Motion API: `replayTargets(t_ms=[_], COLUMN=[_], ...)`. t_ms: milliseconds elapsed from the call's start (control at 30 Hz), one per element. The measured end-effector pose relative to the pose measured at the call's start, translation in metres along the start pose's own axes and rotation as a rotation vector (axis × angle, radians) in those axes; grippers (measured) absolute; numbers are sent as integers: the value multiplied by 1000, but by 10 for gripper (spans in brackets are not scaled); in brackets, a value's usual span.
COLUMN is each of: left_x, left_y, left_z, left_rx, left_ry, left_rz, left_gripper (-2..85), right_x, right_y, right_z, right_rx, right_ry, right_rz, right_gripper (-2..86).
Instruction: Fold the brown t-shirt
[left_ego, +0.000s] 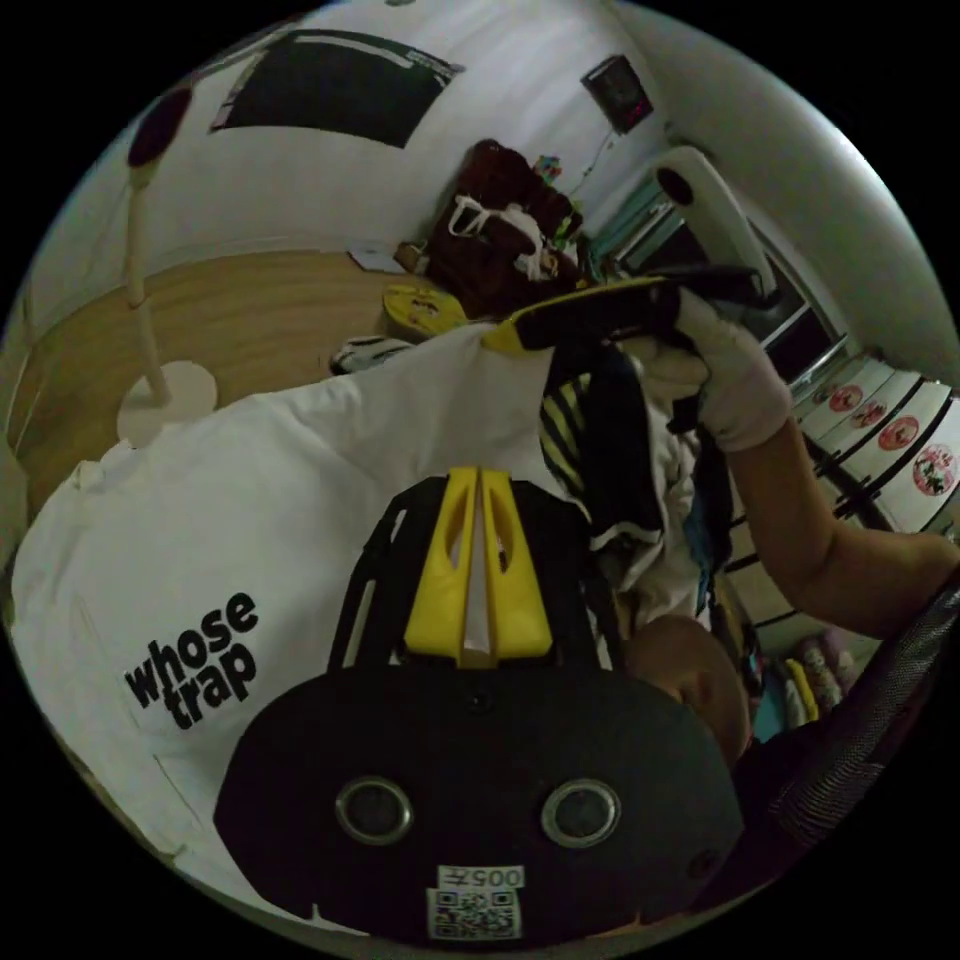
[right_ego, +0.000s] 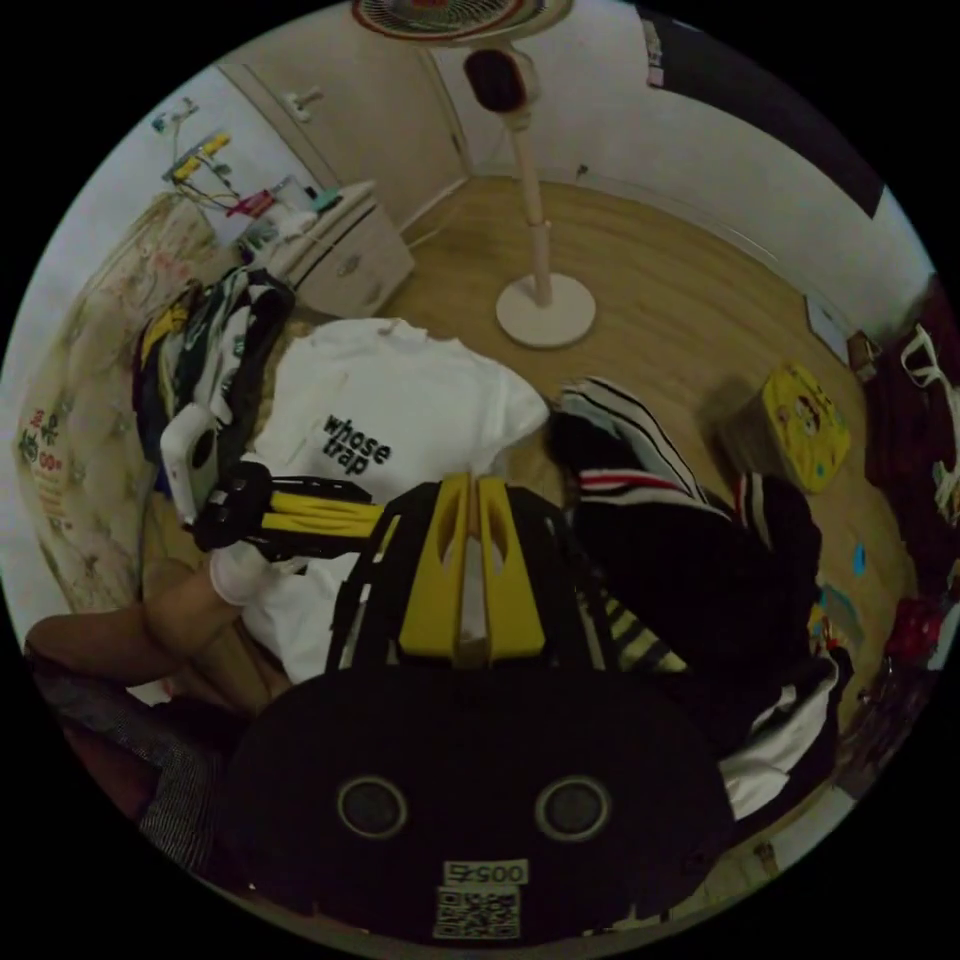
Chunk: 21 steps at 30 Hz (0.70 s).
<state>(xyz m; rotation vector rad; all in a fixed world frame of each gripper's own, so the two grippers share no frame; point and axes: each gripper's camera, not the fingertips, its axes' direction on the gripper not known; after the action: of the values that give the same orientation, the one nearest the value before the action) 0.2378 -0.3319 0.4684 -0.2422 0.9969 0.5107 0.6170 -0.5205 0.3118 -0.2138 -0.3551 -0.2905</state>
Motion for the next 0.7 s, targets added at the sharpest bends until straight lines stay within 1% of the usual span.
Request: replayTargets(t_ms=[33,100,167,200,267,333,433,500,600,667,700], left_x=[-7,-40,-66,-82,-104,-121,-145,-161,-179,-191,-201], left_y=[4,24,41,52,66,77,83,80,64,52,44], left_z=[-9,-42,-62,-73,-87,-102,-116,-119,-112,-103,-96], left_rx=[27,95,128,134,142,155,145,126,85,47,18], left_ry=[-8,-102,-158,-174,-198,-220,-241,-254,-275,-316,-332], left_rz=[-19,-125,-213,-263,-328,-376,-400,-387,-356,-340,-345], left_gripper=[-3,-3,-1,1,8,19,34,38,44,53,62], right_x=[-9,-22,-38,-41,-49,-48,-29,-7,23,30,28], right_y=[-8,-24,-47,-53,-71,-74,-62,-48,-18,-1,3], right_z=[3,10,30,37,67,73,62,56,62,89,97], right_rx=[9,27,38,27,-59,-54,16,66,99,15,-1], right_ry=[-38,-126,-302,-343,-496,-540,-552,-542,-387,-264,-242], right_rz=[-18,-25,-44,-47,-57,-66,-58,-9,89,123,122], right_gripper=[-14,-13,-8,-2,34,53,60,61,62,69,70])
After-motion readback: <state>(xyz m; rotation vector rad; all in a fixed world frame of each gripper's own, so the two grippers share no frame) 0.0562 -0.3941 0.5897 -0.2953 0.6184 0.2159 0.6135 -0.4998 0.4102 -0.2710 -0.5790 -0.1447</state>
